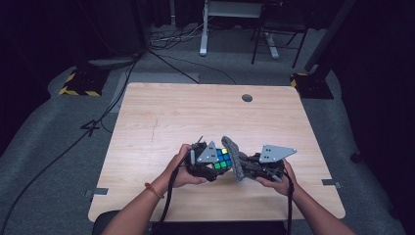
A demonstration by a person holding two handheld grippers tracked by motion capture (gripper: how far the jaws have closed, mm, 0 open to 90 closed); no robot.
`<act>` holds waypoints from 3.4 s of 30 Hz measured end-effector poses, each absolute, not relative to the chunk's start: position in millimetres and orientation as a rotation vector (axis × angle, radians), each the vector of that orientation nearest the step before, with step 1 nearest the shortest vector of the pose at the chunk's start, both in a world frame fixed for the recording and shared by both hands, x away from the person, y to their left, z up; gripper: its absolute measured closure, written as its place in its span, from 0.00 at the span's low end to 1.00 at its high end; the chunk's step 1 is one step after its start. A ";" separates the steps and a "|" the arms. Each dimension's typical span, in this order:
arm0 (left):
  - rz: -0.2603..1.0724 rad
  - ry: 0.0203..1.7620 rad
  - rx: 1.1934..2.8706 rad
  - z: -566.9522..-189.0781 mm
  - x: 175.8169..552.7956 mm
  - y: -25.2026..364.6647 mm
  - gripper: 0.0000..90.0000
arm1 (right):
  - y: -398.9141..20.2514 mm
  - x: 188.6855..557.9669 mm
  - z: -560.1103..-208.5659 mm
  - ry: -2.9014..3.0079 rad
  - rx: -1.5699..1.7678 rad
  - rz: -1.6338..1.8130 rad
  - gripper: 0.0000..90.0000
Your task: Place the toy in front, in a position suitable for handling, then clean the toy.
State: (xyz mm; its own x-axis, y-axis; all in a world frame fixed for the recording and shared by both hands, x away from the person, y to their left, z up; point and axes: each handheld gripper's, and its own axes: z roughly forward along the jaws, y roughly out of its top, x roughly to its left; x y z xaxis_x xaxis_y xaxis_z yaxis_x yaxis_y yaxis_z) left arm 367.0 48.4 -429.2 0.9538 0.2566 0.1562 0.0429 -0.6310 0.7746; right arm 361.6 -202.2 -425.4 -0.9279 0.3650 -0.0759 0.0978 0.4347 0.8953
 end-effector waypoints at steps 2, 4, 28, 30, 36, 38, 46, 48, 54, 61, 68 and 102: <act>0.315 0.183 2.246 -429.1 361.8 42.6 0.37 | -203.2 363.1 -423.8 2.406 0.425 1.495 0.88; 0.314 0.171 2.238 -427.2 358.8 41.2 0.37 | -202.8 365.7 -426.1 2.407 0.448 1.459 0.88; 0.296 0.162 2.203 -421.1 354.4 43.5 0.37 | -204.3 362.3 -425.9 2.435 0.425 1.438 0.88; 0.313 0.183 2.192 -418.2 358.2 47.7 0.37 | -203.3 365.7 -434.4 2.489 0.437 1.421 0.88; 0.311 0.232 2.174 -419.9 368.7 57.7 0.37 | -201.6 355.7 -431.4 2.513 0.374 1.440 0.88; 0.303 0.229 2.183 -421.8 369.5 56.7 0.37 | -202.9 352.4 -426.1 2.484 0.361 1.459 0.88; 0.295 0.180 2.242 -427.6 360.4 38.9 0.37 | -209.6 351.4 -418.4 2.397 0.381 1.505 0.88; 0.273 0.181 2.248 -430.3 360.7 35.6 0.37 | -209.7 349.7 -416.0 2.393 0.362 1.528 0.88; 0.298 0.148 2.315 -438.0 358.7 20.9 0.37 | -197.0 343.1 -411.6 2.408 0.313 1.536 0.88; 0.295 0.160 2.274 -432.3 360.1 27.4 0.37 | -200.9 347.3 -413.3 2.395 0.373 1.445 0.88; 0.324 0.170 2.228 -422.1 359.6 41.0 0.37 | -212.9 362.9 -425.6 2.447 0.470 1.404 0.88; 0.329 0.167 2.187 -418.6 357.3 42.8 0.37 | -212.5 357.8 -419.4 2.408 0.444 1.537 0.88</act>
